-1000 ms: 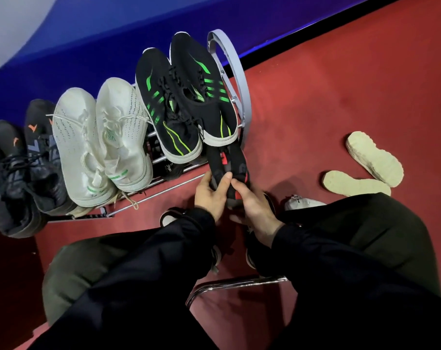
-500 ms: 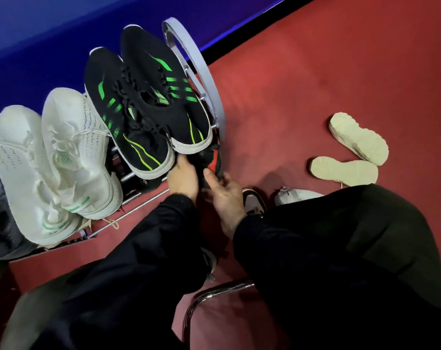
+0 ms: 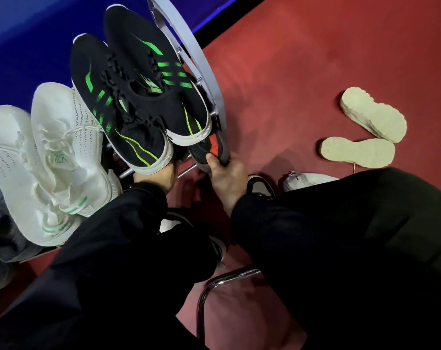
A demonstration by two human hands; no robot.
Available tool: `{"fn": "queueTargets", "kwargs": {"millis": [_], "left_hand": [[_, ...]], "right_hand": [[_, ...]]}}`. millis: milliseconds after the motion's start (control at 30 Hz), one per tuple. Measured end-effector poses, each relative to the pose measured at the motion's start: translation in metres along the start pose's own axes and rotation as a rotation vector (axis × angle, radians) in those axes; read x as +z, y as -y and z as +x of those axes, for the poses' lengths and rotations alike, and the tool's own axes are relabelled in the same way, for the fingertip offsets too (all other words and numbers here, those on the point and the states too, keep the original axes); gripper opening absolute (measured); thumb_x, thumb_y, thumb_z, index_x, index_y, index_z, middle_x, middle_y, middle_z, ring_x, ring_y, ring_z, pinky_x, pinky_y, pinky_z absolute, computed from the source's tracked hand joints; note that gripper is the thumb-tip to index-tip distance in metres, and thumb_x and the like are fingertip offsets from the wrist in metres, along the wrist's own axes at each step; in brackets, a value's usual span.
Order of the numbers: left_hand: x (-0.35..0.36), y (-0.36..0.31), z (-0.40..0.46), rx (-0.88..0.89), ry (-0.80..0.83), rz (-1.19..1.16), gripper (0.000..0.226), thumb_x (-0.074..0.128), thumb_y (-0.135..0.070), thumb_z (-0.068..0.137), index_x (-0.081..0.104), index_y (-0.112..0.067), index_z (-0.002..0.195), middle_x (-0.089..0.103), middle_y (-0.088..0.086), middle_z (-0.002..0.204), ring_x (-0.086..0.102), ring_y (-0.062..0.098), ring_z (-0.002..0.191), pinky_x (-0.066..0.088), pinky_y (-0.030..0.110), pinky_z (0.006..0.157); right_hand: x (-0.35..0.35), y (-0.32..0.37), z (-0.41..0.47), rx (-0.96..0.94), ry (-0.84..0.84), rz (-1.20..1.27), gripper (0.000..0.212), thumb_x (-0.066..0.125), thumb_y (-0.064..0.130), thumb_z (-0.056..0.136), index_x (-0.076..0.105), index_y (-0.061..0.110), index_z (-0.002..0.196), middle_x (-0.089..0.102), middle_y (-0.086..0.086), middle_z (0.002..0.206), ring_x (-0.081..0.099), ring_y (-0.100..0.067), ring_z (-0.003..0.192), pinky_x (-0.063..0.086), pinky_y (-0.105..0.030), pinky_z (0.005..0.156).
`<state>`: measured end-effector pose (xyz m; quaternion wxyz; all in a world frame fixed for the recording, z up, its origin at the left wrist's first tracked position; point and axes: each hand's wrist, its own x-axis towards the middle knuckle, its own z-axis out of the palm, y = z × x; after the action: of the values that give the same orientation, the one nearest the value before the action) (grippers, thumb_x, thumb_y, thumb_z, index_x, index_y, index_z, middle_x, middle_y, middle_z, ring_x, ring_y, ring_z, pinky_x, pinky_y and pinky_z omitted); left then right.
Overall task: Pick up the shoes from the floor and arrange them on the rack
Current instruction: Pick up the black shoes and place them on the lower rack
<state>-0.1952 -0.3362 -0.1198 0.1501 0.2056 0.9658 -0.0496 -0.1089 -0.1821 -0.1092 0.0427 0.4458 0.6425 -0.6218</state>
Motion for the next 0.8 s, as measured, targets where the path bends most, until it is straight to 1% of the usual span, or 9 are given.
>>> {"fn": "queueTargets", "kwargs": {"millis": [67, 133, 233, 333, 467, 533, 600, 700, 800], "left_hand": [[-0.002, -0.002, -0.015, -0.007, -0.027, -0.008, 0.047, 0.056, -0.026, 0.098, 0.050, -0.002, 0.138, 0.052, 0.026, 0.141, 0.050, 0.046, 0.129, 0.042, 0.054, 0.107], [-0.002, -0.001, -0.026, -0.004, -0.003, 0.080, 0.036, 0.066, -0.009, 0.088, 0.061, 0.008, 0.120, 0.062, 0.034, 0.120, 0.061, 0.050, 0.110, 0.051, 0.056, 0.093], [-0.011, -0.005, -0.023, -0.018, 0.078, 0.098, 0.027, 0.050, -0.016, 0.092, 0.062, 0.000, 0.109, 0.064, 0.029, 0.107, 0.060, 0.048, 0.101, 0.050, 0.055, 0.082], [-0.014, -0.014, -0.027, -0.061, 0.107, 0.016, 0.025, 0.050, -0.022, 0.091, 0.061, -0.005, 0.107, 0.064, 0.026, 0.103, 0.061, 0.047, 0.095, 0.053, 0.052, 0.072], [-0.013, -0.026, -0.021, -0.092, 0.116, -0.050, 0.045, 0.050, -0.038, 0.092, 0.054, -0.006, 0.124, 0.061, 0.027, 0.123, 0.057, 0.046, 0.114, 0.051, 0.053, 0.091], [-0.016, -0.030, -0.017, -0.027, 0.113, -0.132, 0.065, 0.049, -0.040, 0.085, 0.038, -0.013, 0.142, 0.048, 0.025, 0.142, 0.045, 0.045, 0.130, 0.043, 0.055, 0.104], [-0.017, -0.032, -0.017, -0.069, 0.126, -0.153, 0.078, 0.048, -0.048, 0.078, 0.027, -0.017, 0.148, 0.041, 0.022, 0.149, 0.040, 0.045, 0.135, 0.039, 0.056, 0.108], [-0.006, -0.022, -0.009, -0.144, 0.181, -0.189, 0.077, 0.054, -0.056, 0.083, 0.038, -0.009, 0.142, 0.048, 0.020, 0.144, 0.046, 0.041, 0.131, 0.039, 0.050, 0.109], [0.010, -0.005, 0.005, 0.023, 0.138, -0.195, 0.070, 0.037, -0.055, 0.090, 0.042, -0.014, 0.147, 0.043, 0.016, 0.151, 0.040, 0.041, 0.139, 0.031, 0.049, 0.116]], "right_hand": [[0.004, 0.007, -0.003, -0.035, -0.012, -0.033, 0.057, 0.064, 0.064, 0.077, 0.066, 0.019, 0.111, 0.077, -0.001, 0.099, 0.074, -0.026, 0.095, 0.059, -0.042, 0.090], [0.006, 0.015, -0.006, -0.049, -0.063, -0.053, 0.049, 0.068, 0.056, 0.085, 0.064, 0.017, 0.114, 0.075, -0.005, 0.102, 0.071, -0.030, 0.097, 0.057, -0.040, 0.090], [0.009, 0.017, -0.005, 0.008, -0.082, -0.027, 0.042, 0.071, 0.043, 0.090, 0.063, 0.014, 0.118, 0.075, -0.006, 0.104, 0.070, -0.031, 0.101, 0.055, -0.035, 0.090], [0.006, 0.010, -0.001, -0.014, -0.040, -0.051, 0.050, 0.067, 0.040, 0.092, 0.049, 0.020, 0.135, 0.075, -0.005, 0.109, 0.071, -0.031, 0.102, 0.056, -0.037, 0.091], [-0.004, 0.004, 0.006, -0.156, 0.062, -0.176, 0.047, 0.058, 0.037, 0.092, 0.038, 0.029, 0.134, 0.074, -0.002, 0.102, 0.071, -0.032, 0.091, 0.056, -0.045, 0.085], [-0.004, 0.012, 0.006, -0.151, 0.044, -0.150, 0.043, 0.057, 0.034, 0.092, 0.042, 0.028, 0.132, 0.073, -0.003, 0.103, 0.070, -0.033, 0.093, 0.055, -0.043, 0.085], [-0.002, 0.020, 0.007, -0.114, 0.039, -0.119, 0.041, 0.057, 0.036, 0.093, 0.043, 0.030, 0.131, 0.073, -0.004, 0.106, 0.069, -0.034, 0.096, 0.054, -0.040, 0.087], [-0.001, 0.014, 0.012, -0.152, 0.062, -0.073, 0.040, 0.054, 0.041, 0.088, 0.044, 0.036, 0.127, 0.073, -0.004, 0.102, 0.070, -0.038, 0.088, 0.057, -0.051, 0.083], [0.003, -0.002, 0.022, -0.149, 0.041, -0.007, 0.039, 0.053, 0.044, 0.087, 0.047, 0.041, 0.125, 0.071, -0.003, 0.104, 0.069, -0.042, 0.087, 0.057, -0.059, 0.076]]}}
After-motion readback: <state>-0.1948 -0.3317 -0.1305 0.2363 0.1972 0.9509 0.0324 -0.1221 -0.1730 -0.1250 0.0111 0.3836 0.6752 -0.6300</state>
